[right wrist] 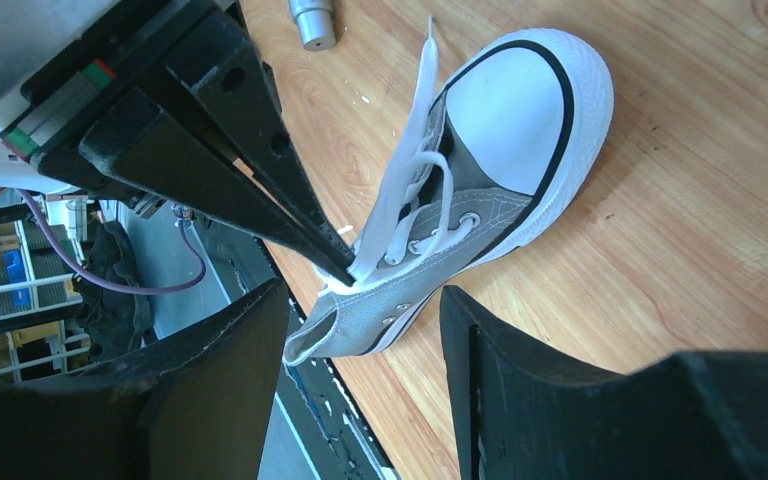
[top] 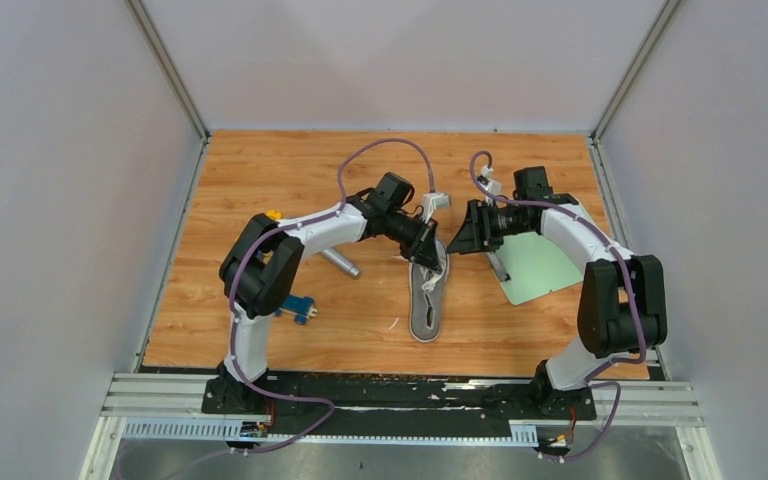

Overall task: Tie the shoes
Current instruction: Adjust the shoe at the center of the board, then wrap the shoelace around the shoelace.

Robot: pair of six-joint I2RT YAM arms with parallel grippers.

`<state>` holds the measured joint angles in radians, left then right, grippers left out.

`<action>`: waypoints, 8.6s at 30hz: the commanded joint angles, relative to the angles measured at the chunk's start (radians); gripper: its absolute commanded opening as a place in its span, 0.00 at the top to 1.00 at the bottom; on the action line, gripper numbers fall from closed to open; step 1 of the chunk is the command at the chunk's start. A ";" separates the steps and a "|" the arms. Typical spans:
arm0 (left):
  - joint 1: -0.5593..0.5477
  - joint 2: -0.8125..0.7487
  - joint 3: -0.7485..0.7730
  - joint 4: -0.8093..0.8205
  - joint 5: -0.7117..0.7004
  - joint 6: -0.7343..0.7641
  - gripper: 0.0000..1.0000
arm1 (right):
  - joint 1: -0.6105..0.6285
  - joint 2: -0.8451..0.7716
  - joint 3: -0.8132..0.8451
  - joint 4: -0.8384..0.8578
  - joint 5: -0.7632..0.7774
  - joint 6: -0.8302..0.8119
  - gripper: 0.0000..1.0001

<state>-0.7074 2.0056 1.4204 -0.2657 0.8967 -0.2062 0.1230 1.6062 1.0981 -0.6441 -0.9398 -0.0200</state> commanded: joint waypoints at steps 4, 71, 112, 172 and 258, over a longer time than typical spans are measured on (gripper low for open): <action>0.026 -0.180 -0.019 -0.053 0.151 0.096 1.00 | -0.003 -0.047 0.000 0.037 -0.023 0.003 0.42; 0.209 -0.653 -0.364 -0.169 -0.224 0.068 0.87 | 0.136 0.498 0.384 -0.146 -0.049 -0.031 0.71; 0.141 -0.651 -0.639 -0.014 -0.020 0.022 0.26 | 0.295 0.501 0.374 -0.198 -0.085 -0.089 0.56; 0.231 -0.426 -0.301 -0.254 -0.342 0.042 0.96 | 0.343 0.190 0.347 -0.211 0.050 -0.172 0.43; 0.345 -0.697 -0.272 -0.756 -0.602 0.489 1.00 | 0.381 0.087 0.286 -0.033 0.049 -0.039 0.84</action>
<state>-0.3660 1.3098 1.1431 -1.0340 0.3038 0.2543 0.4732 1.6993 1.3975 -0.7380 -0.8490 -0.0792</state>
